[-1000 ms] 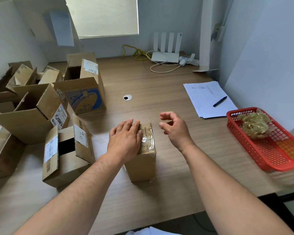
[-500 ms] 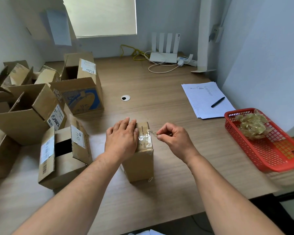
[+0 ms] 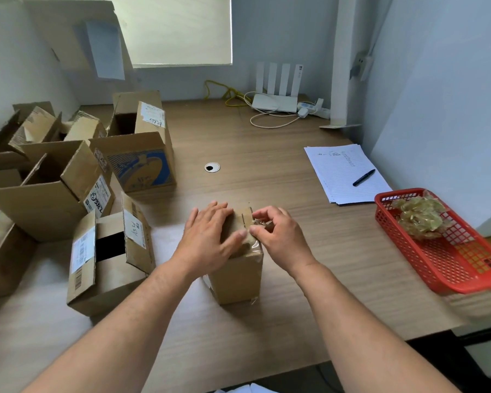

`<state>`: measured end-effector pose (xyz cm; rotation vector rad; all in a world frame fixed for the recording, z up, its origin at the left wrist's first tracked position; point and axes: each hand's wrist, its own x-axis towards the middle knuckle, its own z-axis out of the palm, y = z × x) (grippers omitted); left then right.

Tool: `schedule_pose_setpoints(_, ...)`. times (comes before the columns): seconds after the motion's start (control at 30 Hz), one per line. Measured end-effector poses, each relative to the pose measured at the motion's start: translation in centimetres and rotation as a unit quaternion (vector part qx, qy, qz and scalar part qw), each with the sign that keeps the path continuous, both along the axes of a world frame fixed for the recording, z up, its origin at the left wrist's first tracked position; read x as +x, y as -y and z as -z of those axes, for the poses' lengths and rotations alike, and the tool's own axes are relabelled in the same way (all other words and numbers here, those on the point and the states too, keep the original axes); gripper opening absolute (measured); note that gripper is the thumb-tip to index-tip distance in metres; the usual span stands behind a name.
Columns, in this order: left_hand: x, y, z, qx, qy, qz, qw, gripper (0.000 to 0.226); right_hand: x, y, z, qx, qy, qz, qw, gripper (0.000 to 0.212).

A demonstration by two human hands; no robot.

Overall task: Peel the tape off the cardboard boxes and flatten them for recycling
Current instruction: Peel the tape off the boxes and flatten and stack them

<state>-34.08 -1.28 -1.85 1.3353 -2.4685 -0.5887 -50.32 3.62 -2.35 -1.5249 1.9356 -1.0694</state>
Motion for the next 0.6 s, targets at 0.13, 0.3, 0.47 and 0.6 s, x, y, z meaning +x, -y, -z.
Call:
schedule_pose_setpoints(0.13,1.4,-0.4,0.0,-0.009,0.127,0.036,0.991,0.143,-0.2,0.1,-0.1,0.009,0.043,-0.010,0.999,0.019)
schedule_pose_setpoints(0.3,1.4,-0.2,0.5,-0.037,0.128,0.024,0.991,0.133,-0.1,0.1,-0.5,-0.027,0.022,-0.005,0.999,0.022)
schedule_pose_setpoints(0.47,1.4,0.1,0.0,-0.018,0.118,0.022,0.993,0.123,-0.3,-1.0,-0.1,-0.088,-0.019,0.020,0.996,0.021)
schedule_pose_setpoints(0.6,1.5,1.3,-0.5,-0.001,0.114,0.012,0.993,0.116,-0.7,-2.4,1.2,-0.124,-0.054,0.044,0.990,0.016)
